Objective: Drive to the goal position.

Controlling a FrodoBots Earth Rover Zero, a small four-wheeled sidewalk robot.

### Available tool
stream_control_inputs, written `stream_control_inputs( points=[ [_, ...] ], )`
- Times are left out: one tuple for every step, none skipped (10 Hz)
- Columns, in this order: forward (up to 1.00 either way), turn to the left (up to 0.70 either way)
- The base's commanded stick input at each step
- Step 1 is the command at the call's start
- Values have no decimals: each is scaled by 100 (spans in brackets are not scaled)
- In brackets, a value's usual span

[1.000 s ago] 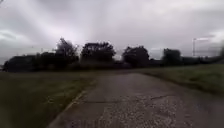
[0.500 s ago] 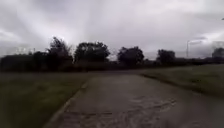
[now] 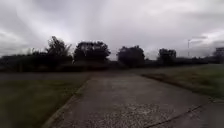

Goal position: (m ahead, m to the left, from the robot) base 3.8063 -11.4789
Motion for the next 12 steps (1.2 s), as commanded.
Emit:
stream_control_inputs(
  points=[
    [70, 0],
    [70, 0],
    [70, 0],
    [70, 0],
    [70, 0],
    [70, 0],
    [70, 0],
    [70, 0],
    [70, 0],
    [70, 0],
    [70, 0],
    [70, 0]
  ],
)
